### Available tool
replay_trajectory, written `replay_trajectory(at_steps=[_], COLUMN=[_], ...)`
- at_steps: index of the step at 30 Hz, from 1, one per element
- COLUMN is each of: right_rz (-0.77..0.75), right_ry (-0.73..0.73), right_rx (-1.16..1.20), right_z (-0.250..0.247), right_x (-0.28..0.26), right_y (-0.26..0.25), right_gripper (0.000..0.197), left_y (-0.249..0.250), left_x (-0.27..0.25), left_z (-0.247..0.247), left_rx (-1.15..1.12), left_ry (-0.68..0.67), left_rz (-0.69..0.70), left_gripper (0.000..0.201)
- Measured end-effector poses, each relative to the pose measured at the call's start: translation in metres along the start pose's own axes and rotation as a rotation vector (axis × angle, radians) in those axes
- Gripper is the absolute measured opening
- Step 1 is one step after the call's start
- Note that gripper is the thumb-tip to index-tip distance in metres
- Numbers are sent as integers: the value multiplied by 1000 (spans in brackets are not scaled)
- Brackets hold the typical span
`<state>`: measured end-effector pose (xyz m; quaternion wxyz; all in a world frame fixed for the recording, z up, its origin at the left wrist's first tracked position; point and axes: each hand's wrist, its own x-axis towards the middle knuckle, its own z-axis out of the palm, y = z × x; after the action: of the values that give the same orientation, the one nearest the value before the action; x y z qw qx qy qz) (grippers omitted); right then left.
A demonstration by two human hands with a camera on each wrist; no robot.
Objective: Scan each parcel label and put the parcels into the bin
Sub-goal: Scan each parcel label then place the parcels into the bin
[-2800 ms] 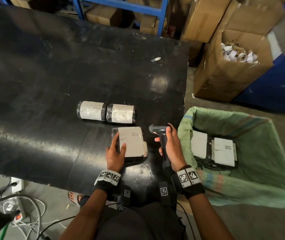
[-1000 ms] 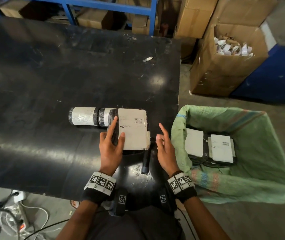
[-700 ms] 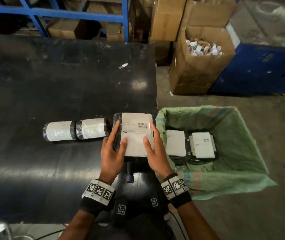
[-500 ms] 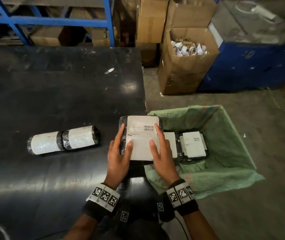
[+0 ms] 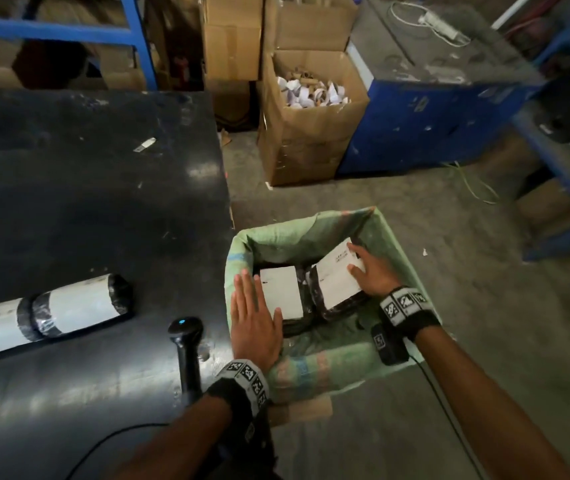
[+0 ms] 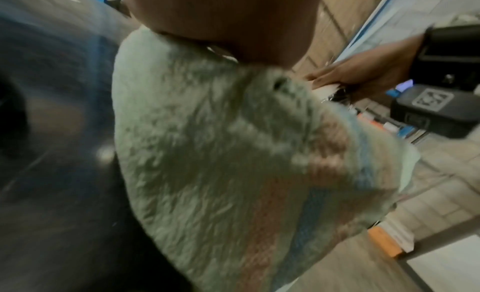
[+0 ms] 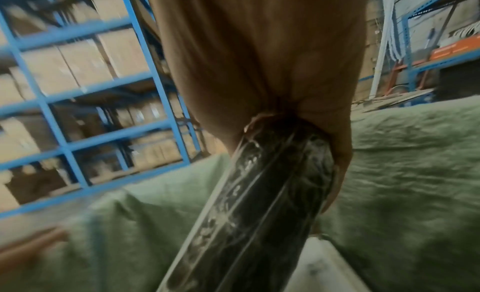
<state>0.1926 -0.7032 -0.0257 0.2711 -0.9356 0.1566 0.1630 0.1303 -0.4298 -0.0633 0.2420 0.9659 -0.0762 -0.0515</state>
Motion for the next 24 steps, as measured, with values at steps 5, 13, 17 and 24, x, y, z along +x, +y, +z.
replay_trajectory(at_steps=[5,13,17,24], right_rz=[95,118,322,268], right_ry=[-76,-113,-291,-240], right_rx=[-126,-54,-264,-310], right_z=[-11,47,86,66], right_x=[48,80,91,95], right_y=[23,40,69,42], right_gripper=[58,72,83,63], left_y=[-4,-12,-15,-20], left_x=[0,2,-1,6], left_z=[2,6,8,-6], left_rx=[-13,0,16,-193], left_ry=[0,-25,-18,-49], left_rz=[-27,15,38,44], left_gripper=[78,79,79,74])
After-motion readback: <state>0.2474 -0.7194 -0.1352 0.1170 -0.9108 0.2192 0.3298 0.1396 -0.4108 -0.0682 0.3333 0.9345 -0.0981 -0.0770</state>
